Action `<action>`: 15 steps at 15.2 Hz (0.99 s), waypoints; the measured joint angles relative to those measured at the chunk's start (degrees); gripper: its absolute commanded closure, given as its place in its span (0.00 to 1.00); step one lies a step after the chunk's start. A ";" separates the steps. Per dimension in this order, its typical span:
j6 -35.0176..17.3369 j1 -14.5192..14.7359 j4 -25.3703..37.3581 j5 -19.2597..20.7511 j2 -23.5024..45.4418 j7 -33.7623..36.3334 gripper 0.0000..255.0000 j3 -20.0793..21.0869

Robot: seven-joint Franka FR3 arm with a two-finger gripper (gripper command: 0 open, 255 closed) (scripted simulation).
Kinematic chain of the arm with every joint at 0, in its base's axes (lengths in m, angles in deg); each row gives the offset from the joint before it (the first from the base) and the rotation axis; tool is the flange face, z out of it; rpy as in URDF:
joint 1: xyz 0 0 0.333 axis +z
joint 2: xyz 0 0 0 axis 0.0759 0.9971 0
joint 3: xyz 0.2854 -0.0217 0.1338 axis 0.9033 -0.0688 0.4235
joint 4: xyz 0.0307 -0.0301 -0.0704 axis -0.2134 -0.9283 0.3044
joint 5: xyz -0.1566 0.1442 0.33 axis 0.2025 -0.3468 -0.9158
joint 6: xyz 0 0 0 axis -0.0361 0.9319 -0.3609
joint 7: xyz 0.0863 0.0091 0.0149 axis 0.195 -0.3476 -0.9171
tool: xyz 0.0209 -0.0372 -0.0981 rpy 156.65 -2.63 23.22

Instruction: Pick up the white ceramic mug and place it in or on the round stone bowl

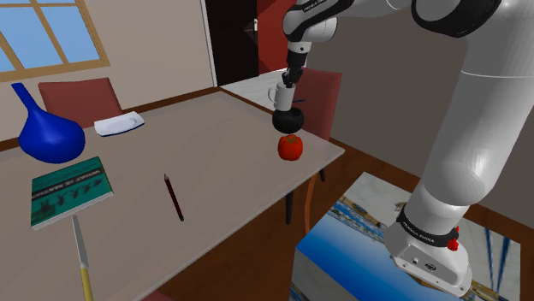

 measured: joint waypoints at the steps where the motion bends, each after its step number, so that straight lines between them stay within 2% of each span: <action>1: -0.88 0.03 -0.81 -0.07 0.07 -0.07 1.00 0.03; 10: -2.88 0.01 -2.12 -0.41 0.78 -0.42 1.00 0.09; 11: -2.89 0.01 -2.12 -0.41 0.78 -0.41 0.00 0.09; 15: -2.90 0.01 -2.12 -0.42 0.78 -0.41 0.00 0.09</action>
